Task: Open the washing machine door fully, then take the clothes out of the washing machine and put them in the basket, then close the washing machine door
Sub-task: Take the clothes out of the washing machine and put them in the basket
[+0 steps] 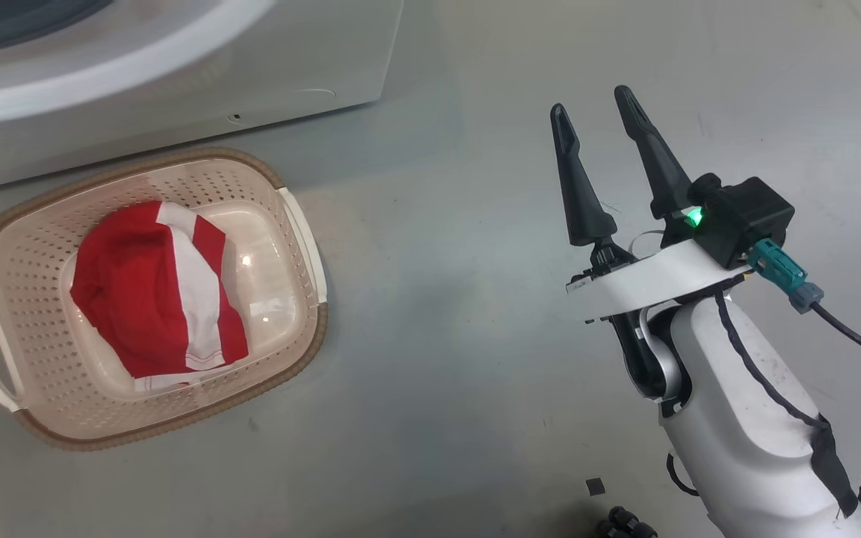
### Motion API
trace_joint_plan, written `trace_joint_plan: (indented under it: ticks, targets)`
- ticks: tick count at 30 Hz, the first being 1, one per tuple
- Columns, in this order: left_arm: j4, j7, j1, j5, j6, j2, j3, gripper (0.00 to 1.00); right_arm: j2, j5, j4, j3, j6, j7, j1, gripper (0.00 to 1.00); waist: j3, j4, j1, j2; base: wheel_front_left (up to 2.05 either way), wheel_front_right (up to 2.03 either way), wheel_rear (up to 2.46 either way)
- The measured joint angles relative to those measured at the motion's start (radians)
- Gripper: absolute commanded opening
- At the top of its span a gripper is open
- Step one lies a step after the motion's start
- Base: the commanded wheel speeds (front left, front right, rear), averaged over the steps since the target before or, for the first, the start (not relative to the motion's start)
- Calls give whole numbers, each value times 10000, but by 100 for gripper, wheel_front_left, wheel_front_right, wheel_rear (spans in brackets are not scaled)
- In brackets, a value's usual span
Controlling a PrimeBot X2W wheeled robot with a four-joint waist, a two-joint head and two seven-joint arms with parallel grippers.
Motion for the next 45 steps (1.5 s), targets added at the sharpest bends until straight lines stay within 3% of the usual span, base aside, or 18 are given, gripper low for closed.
trace_joint_plan:
  ticks: [18,45]
  targets:
    - [-1929,-1858,1844,10,213,-853,-337,0,-4,-495,573,-430,174,0,888,100,-1515,890,-1,0,0,0,0]
    - [-5998,-2502,3061,259,849,-1151,77,0,-6,-656,800,-732,299,0,1678,100,-3225,1733,-1,0,0,0,0]
